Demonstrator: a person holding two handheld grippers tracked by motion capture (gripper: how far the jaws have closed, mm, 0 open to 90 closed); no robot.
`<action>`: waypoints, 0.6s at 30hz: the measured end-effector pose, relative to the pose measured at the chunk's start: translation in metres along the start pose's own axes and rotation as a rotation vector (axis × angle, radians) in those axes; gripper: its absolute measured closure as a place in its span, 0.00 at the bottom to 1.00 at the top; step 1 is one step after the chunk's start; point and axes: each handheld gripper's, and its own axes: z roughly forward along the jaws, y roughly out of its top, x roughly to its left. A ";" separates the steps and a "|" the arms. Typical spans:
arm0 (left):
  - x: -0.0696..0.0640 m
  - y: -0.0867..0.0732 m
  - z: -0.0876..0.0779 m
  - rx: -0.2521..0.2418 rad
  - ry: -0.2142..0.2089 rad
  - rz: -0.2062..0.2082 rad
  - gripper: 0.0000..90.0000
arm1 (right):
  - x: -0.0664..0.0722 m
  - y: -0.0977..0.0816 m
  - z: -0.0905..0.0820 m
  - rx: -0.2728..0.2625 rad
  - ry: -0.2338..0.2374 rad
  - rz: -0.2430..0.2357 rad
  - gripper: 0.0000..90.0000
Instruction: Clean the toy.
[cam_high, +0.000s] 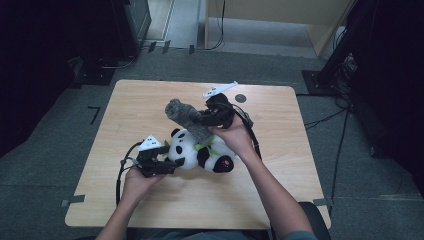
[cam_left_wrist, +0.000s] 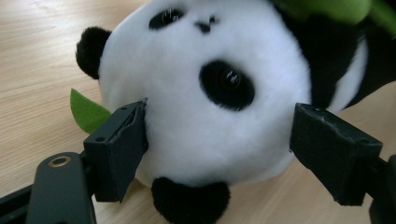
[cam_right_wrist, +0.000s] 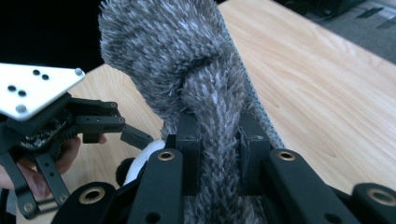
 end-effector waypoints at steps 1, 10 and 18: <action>-0.002 0.000 0.001 -0.002 0.013 0.015 0.21 | 0.000 0.000 0.003 0.007 0.001 0.000 0.84; -0.006 -0.001 -0.001 0.025 0.038 0.046 0.37 | 0.000 -0.001 0.024 0.034 0.015 -0.010 0.84; -0.005 -0.002 -0.001 0.026 0.032 0.024 0.38 | -0.008 -0.010 0.042 0.103 0.015 0.011 0.83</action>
